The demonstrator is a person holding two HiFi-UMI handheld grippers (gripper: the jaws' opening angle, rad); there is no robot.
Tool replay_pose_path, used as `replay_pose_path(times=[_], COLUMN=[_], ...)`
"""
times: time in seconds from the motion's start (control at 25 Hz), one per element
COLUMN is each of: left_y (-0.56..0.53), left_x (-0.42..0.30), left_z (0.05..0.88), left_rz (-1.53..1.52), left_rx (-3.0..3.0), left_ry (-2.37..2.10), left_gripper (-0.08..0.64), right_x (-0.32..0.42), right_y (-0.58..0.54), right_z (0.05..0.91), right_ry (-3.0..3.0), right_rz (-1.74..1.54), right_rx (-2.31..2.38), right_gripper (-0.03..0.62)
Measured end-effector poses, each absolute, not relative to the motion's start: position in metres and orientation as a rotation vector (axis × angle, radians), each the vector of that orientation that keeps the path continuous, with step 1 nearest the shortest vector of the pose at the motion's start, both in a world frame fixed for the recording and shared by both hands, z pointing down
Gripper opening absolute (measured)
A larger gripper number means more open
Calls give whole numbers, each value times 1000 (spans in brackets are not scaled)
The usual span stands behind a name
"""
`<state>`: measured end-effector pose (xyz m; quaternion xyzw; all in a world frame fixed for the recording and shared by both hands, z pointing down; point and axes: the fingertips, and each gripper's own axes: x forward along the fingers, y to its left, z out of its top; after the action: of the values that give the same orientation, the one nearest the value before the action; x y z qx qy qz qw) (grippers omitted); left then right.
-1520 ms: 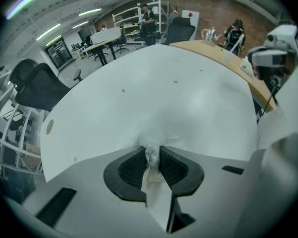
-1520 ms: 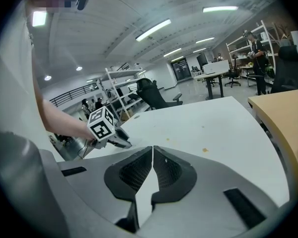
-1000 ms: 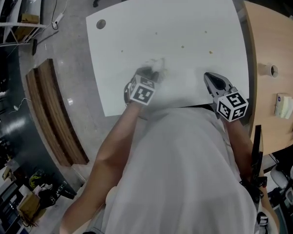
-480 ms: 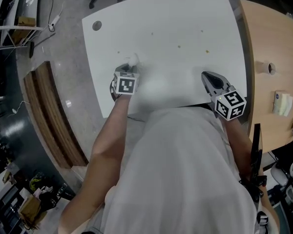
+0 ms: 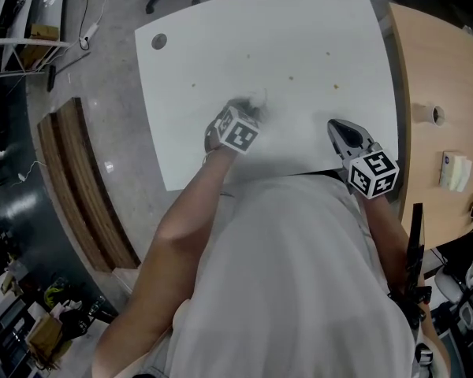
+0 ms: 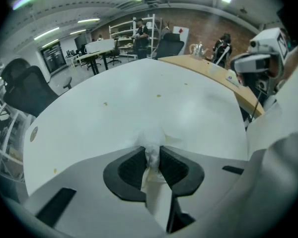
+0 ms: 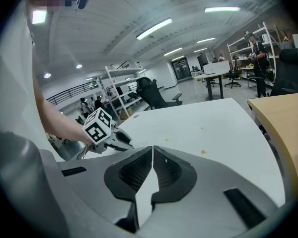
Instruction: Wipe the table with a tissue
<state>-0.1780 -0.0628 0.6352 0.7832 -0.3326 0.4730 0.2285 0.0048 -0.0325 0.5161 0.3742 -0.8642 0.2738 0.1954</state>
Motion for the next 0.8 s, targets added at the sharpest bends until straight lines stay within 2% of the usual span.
replay_pose_path(times=[0.2, 0.8], left_y=[-35, -53], left_x=[-197, -412], left_z=[636, 636], left_rz=[1260, 1241], left_rx=[2072, 1695], left_ry=[-923, -1439], left_gripper=[67, 67], right_x=[-4, -7], right_y=[-37, -35], right_z=[509, 513], right_ry=[-2445, -2423], right_rz=[753, 762], right_rx=[1020, 1023], right_gripper=[18, 18])
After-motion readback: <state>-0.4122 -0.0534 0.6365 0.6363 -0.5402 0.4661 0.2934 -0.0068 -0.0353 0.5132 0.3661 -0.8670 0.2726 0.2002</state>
